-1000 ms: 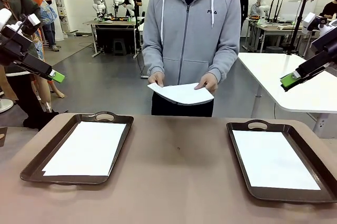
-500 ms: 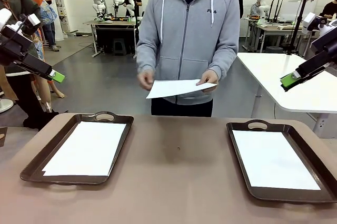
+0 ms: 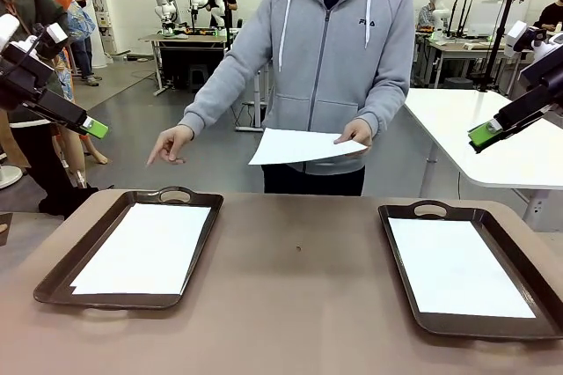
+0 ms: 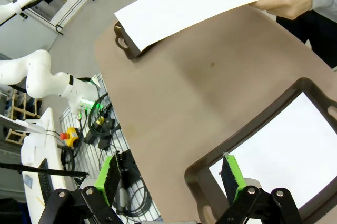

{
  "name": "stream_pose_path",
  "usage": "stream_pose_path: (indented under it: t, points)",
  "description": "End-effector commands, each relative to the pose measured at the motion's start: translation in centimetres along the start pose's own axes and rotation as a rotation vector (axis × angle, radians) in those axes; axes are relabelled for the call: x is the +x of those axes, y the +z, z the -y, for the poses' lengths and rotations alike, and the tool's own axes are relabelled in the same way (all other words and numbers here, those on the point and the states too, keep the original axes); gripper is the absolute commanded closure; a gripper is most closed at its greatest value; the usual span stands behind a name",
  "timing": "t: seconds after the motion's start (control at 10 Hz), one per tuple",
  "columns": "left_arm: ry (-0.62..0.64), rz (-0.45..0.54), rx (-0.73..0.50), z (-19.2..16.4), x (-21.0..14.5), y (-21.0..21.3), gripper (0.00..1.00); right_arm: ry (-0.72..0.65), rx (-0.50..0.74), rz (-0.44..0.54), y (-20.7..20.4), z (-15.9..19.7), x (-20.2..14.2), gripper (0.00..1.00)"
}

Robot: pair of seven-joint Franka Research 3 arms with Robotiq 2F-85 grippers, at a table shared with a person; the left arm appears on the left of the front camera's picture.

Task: Sort the A4 documents.
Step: Receive the A4 Paper.

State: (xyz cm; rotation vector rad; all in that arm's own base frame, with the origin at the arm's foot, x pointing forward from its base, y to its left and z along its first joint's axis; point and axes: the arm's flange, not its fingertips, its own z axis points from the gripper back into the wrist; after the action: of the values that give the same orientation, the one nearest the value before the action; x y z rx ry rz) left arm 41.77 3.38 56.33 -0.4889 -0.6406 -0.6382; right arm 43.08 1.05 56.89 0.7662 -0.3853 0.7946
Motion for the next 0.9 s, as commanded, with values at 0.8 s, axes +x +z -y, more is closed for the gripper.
stream_pose_path:
  t: [0.8]
  points:
    - [-0.01, -0.002, 0.002, -0.04, -0.04, 0.09, 0.0, 0.004, 0.007, 0.01, -0.24, -0.03, -0.04, 0.0]
